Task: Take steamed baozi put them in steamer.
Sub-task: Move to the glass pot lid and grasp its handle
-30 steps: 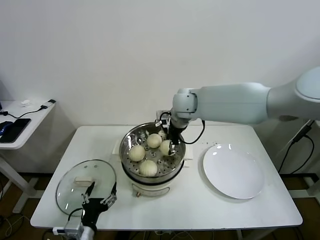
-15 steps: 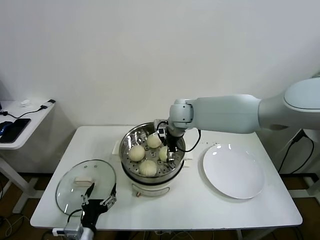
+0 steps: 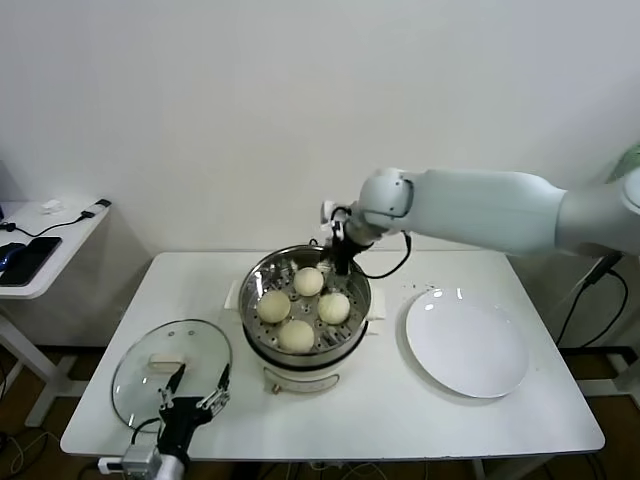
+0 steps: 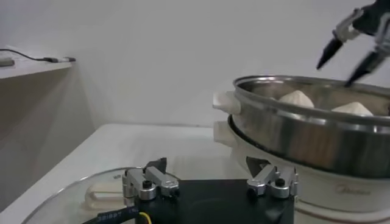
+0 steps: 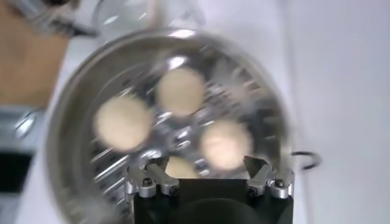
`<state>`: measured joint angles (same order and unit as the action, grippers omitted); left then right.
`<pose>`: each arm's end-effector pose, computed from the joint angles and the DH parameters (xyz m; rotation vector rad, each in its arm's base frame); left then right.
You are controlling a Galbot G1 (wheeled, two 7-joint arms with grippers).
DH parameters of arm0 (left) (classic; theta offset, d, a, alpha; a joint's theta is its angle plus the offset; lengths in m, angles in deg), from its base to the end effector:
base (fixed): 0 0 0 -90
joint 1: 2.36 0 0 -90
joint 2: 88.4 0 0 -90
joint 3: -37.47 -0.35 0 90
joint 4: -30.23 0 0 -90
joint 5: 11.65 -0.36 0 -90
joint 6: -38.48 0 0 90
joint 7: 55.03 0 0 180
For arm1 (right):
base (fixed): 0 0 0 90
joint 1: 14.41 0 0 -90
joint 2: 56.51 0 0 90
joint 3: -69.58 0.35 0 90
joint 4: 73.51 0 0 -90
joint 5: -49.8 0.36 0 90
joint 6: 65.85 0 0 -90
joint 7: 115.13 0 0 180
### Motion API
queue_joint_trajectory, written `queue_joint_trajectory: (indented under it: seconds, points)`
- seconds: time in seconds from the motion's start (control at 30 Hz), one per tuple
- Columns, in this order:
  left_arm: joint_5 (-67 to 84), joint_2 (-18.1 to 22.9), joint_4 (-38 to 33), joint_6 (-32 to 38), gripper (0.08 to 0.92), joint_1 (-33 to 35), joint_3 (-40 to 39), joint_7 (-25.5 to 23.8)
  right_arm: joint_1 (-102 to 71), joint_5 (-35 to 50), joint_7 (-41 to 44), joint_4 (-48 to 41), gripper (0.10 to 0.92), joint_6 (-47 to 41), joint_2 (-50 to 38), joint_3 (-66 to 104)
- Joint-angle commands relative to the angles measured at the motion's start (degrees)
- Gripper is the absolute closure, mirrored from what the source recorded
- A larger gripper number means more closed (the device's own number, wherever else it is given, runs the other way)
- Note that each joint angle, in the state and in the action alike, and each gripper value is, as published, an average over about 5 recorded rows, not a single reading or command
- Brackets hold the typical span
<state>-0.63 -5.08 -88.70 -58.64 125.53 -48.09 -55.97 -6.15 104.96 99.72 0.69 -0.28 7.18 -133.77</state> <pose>0.1424 0.0447 -0.3285 -0.0065 -2.8660 0.0795 0.5567 0.0865 -0.0579 1.4043 -1.8095 1.1486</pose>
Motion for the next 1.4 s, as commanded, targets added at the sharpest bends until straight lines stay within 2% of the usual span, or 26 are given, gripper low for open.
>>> queue_joint_trajectory:
  seconds: [0.03,0.2,0.4,0.53,0.7,0.87,1.03,1.23,1.3,1.4]
  points:
    - [1.9,-0.3,-0.5,0.2,0.177,-0.4,0.2,1.0,-16.1,-4.2,-27.1,1.4,0.203,4.8,-14.2,29.5]
    - [1.5,-0.5,-0.6,1.1,0.177,-1.3,0.8,1.1,-33.0,-7.7,-36.8,6.9,0.202,6.7,-20.2,50.6]
    - [-0.9,-1.1,1.0,5.8,0.177,-3.4,1.4,1.2,-54.1,-16.2,-37.2,12.2,0.203,11.7,-28.7,67.6]
    - [-1.1,-1.7,2.9,8.5,0.177,-4.9,1.8,1.5,-70.4,-20.2,-37.6,14.0,0.203,16.7,-29.8,80.2]
    - [-1.8,-2.1,4.7,10.2,0.177,-5.6,2.1,2.5,-90.4,-22.5,-37.1,16.6,0.203,20.4,-24.1,99.1]
    - [-5.4,-2.1,6.3,14.0,0.177,-6.3,2.3,2.9,-104.5,-26.3,-34.9,17.7,0.203,27.3,-16.0,111.0]
    - [-10.3,-1.9,7.7,16.1,0.177,-7.0,2.5,4.2,-110.8,-29.4,-33.8,17.6,0.202,34.3,-8.1,115.2]
    - [-23.1,-1.9,10.5,19.6,0.177,-7.1,3.5,7.0,-115.7,-31.3,-32.5,17.1,0.203,38.1,0.1,115.8]
    - [-29.1,-1.9,11.3,20.2,0.177,-7.2,3.8,10.5,-117.0,-31.4,-32.1,17.3,0.203,38.9,2.3,115.7]
    - [-43.3,-1.9,13.2,20.4,0.177,-7.4,4.5,20.1,-118.5,-31.8,-32.1,17.7,0.203,39.4,4.9,115.3]
